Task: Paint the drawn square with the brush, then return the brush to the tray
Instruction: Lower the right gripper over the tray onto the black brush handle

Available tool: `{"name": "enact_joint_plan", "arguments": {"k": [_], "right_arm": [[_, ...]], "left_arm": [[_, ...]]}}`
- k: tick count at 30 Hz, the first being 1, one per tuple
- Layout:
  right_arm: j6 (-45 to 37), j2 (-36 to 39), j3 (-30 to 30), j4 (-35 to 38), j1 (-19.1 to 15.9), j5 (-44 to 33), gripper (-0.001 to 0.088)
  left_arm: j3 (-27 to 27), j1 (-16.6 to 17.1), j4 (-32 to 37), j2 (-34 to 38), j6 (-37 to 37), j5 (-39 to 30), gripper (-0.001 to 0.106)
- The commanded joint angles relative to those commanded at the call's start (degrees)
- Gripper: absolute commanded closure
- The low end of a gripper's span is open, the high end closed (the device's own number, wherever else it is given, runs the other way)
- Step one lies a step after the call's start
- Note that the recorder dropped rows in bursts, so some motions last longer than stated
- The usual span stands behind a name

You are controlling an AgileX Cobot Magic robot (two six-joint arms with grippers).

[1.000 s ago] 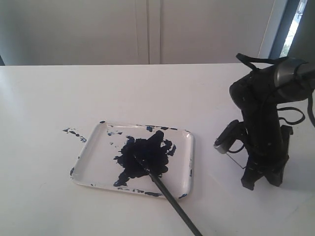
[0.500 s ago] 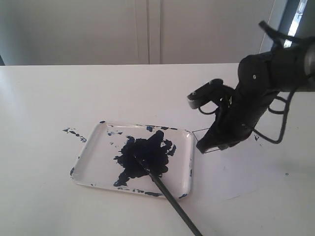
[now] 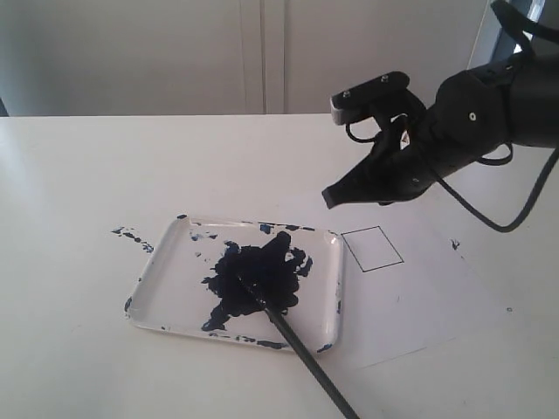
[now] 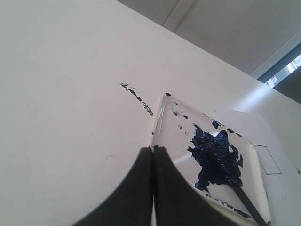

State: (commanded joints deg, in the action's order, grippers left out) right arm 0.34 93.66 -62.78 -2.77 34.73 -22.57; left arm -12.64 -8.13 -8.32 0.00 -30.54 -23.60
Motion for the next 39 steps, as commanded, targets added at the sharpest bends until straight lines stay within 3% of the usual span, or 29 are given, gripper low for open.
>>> {"name": "enact_joint_plan", "arguments": {"k": [4,8,10,13,20,26,39], "right_arm": [[-0.34,-2.33,0.00,0.21,3.11,3.10,0.0749],[-1.03,-4.89,0.00,0.21,6.30,5.10,0.0500],[-3.45,-5.83,0.00,0.21,8.14,4.72,0.0334],[-6.19,-6.39,0.00,0.21,10.84,2.36,0.0207],[-11.04,-5.65,0.23,0.21,16.51,-4.93,0.0223],[-11.05,-4.22,0.23,0.21,19.57,-6.50,0.0225],[-11.05,1.39,0.23,0.21,19.59,-7.21,0.0225]], "left_arm": [[0.00,0.00,0.00,0.00,0.00,0.00,0.105],[0.00,0.00,0.00,0.00,0.00,0.00,0.105],[0.00,0.00,0.00,0.00,0.00,0.00,0.105],[0.00,0.00,0.00,0.00,0.00,0.00,0.105],[0.00,0.00,0.00,0.00,0.00,0.00,0.105],[0.00,0.00,0.00,0.00,0.00,0.00,0.105],[0.00,0.00,0.00,0.00,0.00,0.00,0.105]]}}
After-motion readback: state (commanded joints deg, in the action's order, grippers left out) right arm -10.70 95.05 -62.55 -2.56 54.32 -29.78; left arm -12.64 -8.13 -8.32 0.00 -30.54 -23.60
